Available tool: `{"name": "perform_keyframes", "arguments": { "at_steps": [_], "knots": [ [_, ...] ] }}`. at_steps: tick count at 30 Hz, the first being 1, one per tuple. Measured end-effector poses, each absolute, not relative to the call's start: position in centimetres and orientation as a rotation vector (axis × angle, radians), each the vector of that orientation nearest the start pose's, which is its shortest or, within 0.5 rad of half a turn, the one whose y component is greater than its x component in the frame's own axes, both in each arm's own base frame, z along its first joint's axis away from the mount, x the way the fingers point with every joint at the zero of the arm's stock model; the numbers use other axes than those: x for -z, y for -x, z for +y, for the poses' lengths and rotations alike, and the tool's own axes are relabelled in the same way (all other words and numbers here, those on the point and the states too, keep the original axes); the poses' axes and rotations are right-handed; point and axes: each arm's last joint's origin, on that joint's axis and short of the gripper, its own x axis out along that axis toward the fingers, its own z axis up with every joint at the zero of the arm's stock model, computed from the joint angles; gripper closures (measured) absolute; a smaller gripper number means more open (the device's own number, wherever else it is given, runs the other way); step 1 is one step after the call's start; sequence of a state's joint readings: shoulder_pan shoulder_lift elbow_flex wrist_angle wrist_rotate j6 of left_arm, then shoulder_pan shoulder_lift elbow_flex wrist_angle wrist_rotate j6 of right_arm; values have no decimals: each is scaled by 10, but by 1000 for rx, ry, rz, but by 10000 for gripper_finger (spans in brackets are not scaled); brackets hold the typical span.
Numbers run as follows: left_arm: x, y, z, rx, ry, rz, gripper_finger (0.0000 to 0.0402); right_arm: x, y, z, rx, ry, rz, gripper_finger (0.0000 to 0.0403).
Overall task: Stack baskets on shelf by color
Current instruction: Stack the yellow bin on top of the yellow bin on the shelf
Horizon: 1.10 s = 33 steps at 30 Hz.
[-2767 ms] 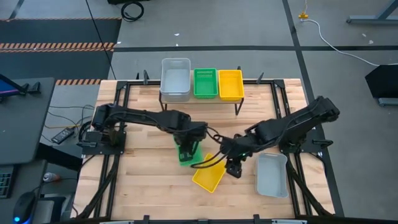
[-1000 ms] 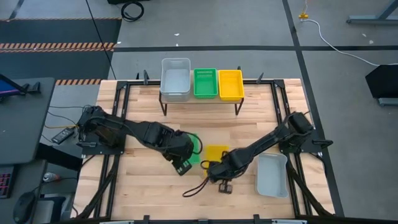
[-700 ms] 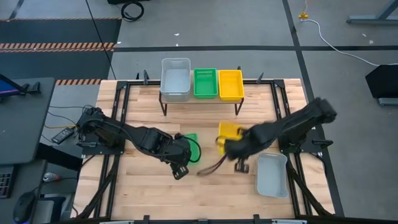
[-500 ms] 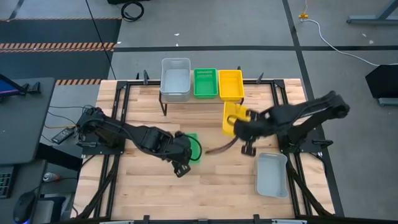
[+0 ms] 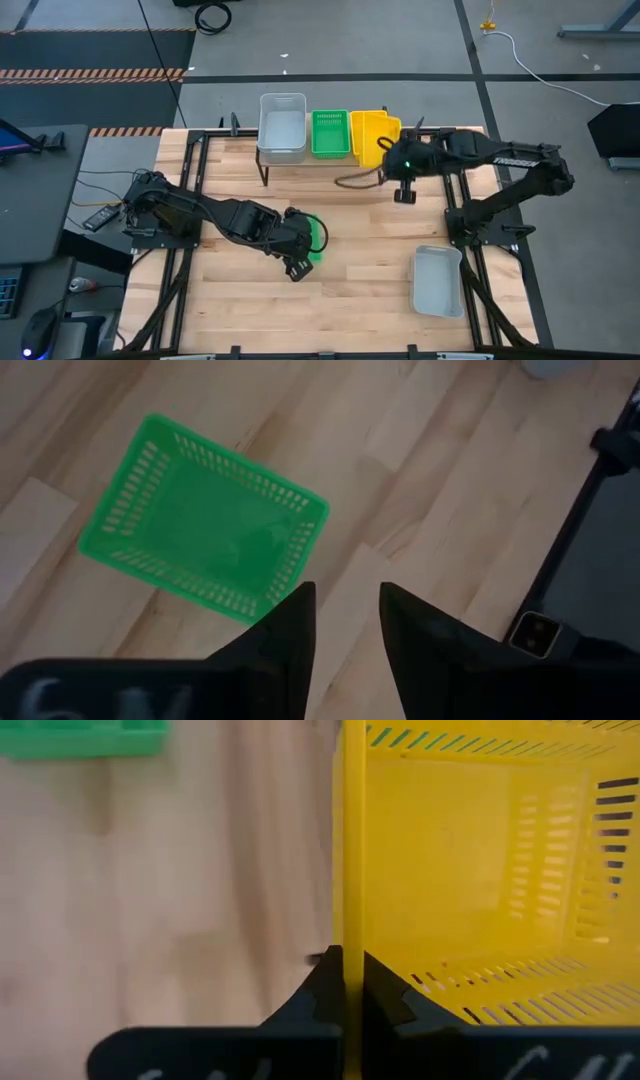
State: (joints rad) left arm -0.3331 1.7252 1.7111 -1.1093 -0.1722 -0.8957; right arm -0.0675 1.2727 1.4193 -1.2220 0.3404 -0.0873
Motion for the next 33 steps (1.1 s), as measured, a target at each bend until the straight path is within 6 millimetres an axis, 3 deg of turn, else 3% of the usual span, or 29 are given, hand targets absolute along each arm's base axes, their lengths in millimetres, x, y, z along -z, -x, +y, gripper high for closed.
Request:
{"name": "perform_keyframes", "arguments": {
  "at_steps": [11, 20, 28, 33],
  "knots": [
    [-334, -330, -114, -363, 574, 1044, 283, -371, -227, -64, 311, 424, 1069, 395],
    [-334, -330, -113, -371, 583, 1042, 285, -354, -230, -98, 293, 376, 1188, 394],
    [-334, -330, -112, -390, 572, 1029, 285, -353, -231, -101, 274, 344, 1181, 392],
    [-329, -334, -109, -404, 515, 1034, 285, -353, -231, -101, 245, 326, 1169, 367]
  ]
}}
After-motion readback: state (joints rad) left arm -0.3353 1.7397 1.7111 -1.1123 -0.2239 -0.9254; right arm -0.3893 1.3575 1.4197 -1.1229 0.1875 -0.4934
